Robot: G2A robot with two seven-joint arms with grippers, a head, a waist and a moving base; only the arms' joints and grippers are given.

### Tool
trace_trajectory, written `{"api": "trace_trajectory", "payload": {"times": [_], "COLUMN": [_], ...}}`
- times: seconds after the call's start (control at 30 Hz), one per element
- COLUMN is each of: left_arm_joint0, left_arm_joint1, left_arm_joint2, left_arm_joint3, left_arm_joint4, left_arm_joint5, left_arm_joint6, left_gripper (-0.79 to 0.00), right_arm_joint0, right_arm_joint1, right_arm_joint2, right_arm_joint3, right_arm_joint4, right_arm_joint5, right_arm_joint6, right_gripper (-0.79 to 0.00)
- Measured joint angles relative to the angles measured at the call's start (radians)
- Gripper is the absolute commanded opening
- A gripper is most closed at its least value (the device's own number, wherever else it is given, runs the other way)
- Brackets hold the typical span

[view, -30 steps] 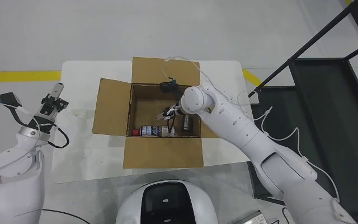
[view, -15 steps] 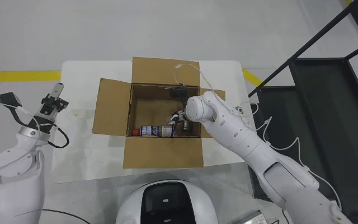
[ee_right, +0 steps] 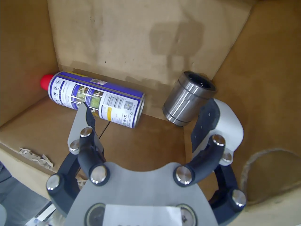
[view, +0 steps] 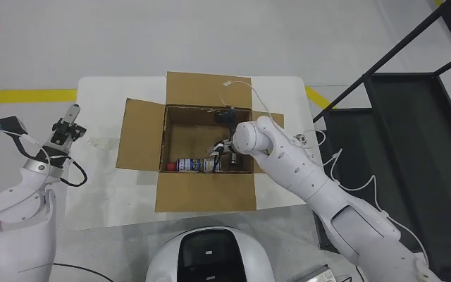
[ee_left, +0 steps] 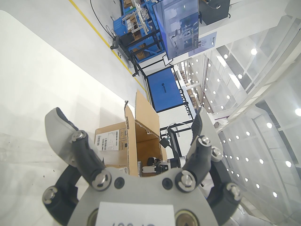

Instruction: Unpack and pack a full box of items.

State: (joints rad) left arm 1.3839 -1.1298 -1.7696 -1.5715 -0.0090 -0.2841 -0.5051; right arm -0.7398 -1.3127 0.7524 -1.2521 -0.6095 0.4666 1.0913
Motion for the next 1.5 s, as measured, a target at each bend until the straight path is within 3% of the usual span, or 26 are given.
{"api": "trace_trajectory", "payload": {"times": [0.53,1.0,1.1,1.17,1.4,1.5], "left_arm_joint0": [0.0,0.0,0.0,0.0,0.0,0.0], "left_arm_joint1": [0.0,0.0,0.0,0.0,0.0,0.0], "left_arm_joint2": [0.0,0.0,0.0,0.0,0.0,0.0], "left_arm_joint3": [0.0,0.0,0.0,0.0,0.0,0.0], "left_arm_joint4": [0.0,0.0,0.0,0.0,0.0,0.0], "left_arm_joint5": [0.0,0.0,0.0,0.0,0.0,0.0], "left_arm_joint6": [0.0,0.0,0.0,0.0,0.0,0.0], "left_gripper": [0.0,0.0,0.0,0.0,0.0,0.0], "right_arm_joint0": [0.034,0.053,0.059,0.064,0.069,0.065], "right_arm_joint1": [-0.062,-0.104,-0.115,-0.123,-0.14,-0.144], "right_arm_joint2": [-0.091,-0.123,-0.126,-0.127,-0.125,-0.122], "right_arm_joint3": [0.091,0.186,0.211,0.229,0.278,0.288], "right_arm_joint4": [-0.055,-0.073,-0.064,-0.059,-0.046,-0.047], "right_arm_joint5": [0.222,0.256,0.252,0.246,0.231,0.231], "right_arm_joint6": [-0.057,-0.1,-0.112,-0.122,-0.141,-0.148], "right_gripper": [0.0,-0.006,-0.209,-0.391,-0.437,-0.409]}}
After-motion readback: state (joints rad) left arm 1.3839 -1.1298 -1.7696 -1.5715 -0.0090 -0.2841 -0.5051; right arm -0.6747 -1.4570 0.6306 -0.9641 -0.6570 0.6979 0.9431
